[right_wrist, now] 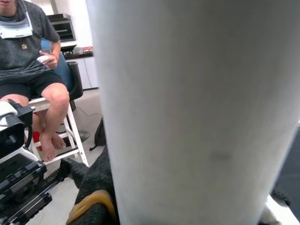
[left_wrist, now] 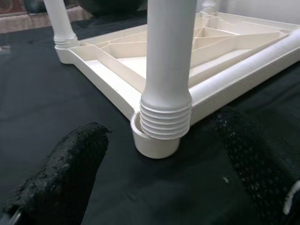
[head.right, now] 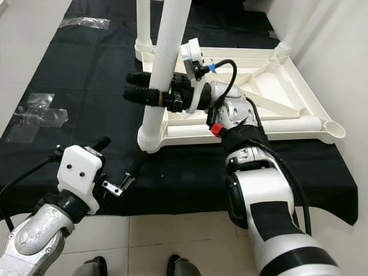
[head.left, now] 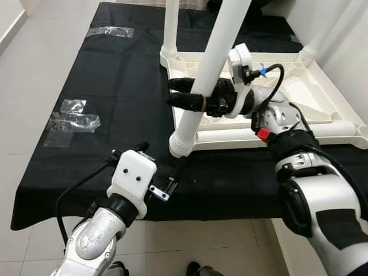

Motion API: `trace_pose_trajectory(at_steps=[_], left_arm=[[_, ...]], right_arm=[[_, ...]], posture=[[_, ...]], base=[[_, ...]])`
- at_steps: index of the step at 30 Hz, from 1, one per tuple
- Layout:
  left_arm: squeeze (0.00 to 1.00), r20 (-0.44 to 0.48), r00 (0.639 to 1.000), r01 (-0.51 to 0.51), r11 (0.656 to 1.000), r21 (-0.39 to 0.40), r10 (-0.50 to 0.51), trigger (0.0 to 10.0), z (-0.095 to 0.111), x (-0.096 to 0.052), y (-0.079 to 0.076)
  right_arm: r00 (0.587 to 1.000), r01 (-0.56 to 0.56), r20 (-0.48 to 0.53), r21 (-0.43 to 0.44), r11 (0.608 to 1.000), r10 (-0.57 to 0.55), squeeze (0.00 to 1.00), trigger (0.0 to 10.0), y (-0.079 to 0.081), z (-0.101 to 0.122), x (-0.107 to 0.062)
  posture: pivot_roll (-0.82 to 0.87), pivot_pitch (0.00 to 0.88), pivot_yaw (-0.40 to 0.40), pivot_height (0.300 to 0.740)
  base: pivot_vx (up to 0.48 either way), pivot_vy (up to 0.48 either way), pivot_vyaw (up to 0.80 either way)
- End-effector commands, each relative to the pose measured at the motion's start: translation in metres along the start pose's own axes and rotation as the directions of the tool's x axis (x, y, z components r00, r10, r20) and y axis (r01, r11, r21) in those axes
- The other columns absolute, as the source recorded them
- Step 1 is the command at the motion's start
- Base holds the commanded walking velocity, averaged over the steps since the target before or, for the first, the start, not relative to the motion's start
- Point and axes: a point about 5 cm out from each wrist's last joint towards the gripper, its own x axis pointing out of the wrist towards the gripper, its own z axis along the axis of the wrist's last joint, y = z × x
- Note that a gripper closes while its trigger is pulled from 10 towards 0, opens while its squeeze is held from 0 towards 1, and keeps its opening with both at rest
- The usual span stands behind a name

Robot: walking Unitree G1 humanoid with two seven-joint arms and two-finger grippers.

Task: Building children table

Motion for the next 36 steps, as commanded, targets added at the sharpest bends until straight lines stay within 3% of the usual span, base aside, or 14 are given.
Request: trace_pose_trajectory(at_steps=[1,13,23,29,36], left_arm=[[0.0,-0.011,1.0,0.017,1.0,-0.013,-0.017,10.0,-0.001,-0.004,-0.006],[0.0,-0.012,1.0,0.027,0.999,-0.024,-0.027,10.0,-0.001,-0.004,-0.011],[0.0,-0.007,1.0,0.024,1.0,-0.02,-0.024,10.0,0.0,-0.004,-0.01],[0.0,-0.008,1.0,0.022,1.0,-0.022,-0.022,10.0,0.0,-0.004,-0.01],[0.0,-0.005,1.0,0.016,1.0,-0.019,-0.016,10.0,0.0,-0.003,-0.009]], right_arm=[[1.0,-0.014,-0.002,-0.034,0.999,0.014,0.0,10.0,0.0,0.005,-0.002],[0.998,0.029,-0.061,-0.111,0.993,-0.036,0.0,10.0,-0.004,-0.001,0.008],[0.993,-0.003,-0.114,-0.075,0.997,-0.005,0.0,10.0,0.0,-0.02,0.011],[0.989,0.034,-0.141,-0.077,0.996,-0.045,0.0,10.0,0.0,-0.028,0.012],[0.978,0.081,-0.193,-0.014,0.997,-0.082,0.0,10.0,0.002,-0.05,0.027]], posture=[[0.13,0.261,-0.12,0.74],[0.13,0.252,-0.118,0.74],[0.13,0.255,-0.121,0.74],[0.12,0.258,-0.123,0.74],[0.12,0.263,-0.119,0.74]], base=[[0.0,0.0,0.0],[0.0,0.0,0.0],[0.0,0.0,0.0],[0.0,0.0,0.0],[0.0,0.0,0.0]])
